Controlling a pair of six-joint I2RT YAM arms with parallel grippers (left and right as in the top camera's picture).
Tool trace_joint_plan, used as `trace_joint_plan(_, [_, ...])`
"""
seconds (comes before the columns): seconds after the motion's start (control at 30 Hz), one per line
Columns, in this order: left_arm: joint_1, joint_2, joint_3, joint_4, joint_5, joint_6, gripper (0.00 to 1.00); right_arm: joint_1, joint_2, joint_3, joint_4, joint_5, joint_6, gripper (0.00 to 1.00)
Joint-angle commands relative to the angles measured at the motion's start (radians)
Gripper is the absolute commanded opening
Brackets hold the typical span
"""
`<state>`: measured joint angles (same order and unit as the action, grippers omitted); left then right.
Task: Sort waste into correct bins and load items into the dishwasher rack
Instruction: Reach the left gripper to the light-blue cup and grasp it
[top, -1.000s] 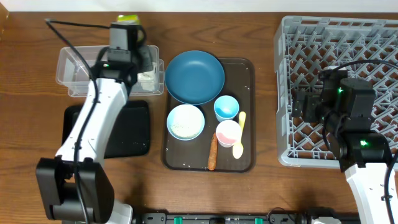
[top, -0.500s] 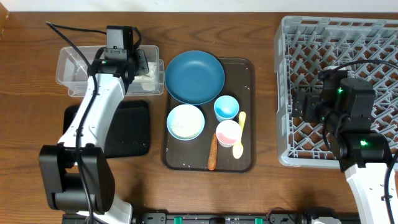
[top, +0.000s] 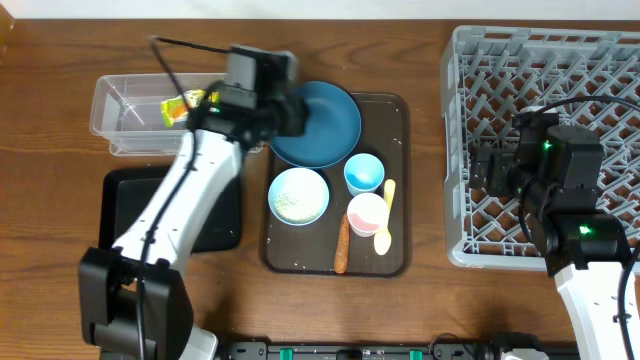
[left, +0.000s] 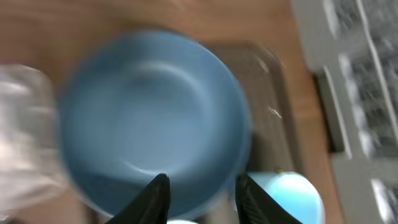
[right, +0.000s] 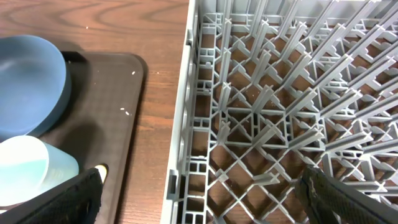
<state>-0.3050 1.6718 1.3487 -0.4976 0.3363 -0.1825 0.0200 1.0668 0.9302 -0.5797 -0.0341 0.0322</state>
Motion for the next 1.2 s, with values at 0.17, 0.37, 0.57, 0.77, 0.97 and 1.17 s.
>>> trace_joint_plan(0.17, [-0.137,0.072,-0.003,-0.056,0.034,0.006,0.38,-0.013,0.000,0.018,0.000,-0.008,-0.011,0.99])
trace_joint_plan(0.37, [-0.188,0.142,-0.003,-0.063,0.034,0.006,0.38,-0.013,0.000,0.018,0.000,-0.008,-0.011,0.99])
trace_joint_plan(0.57, [-0.211,0.218,-0.003,-0.063,0.034,0.006,0.39,-0.013,0.000,0.018,0.000,-0.008,-0.011,0.99])
trace_joint_plan(0.77, [-0.209,0.247,-0.003,-0.043,0.034,0.006,0.10,-0.013,0.000,0.018,0.000,-0.008,-0.011,0.99])
trace_joint_plan(0.97, [-0.182,0.208,0.030,0.027,0.035,-0.015,0.06,-0.013,0.000,0.018,0.000,0.000,-0.011,0.99])
trace_joint_plan(1.17, [-0.106,0.126,0.039,0.104,0.050,-0.131,0.06,-0.013,0.004,0.018,0.008,0.130,-0.011,0.97])
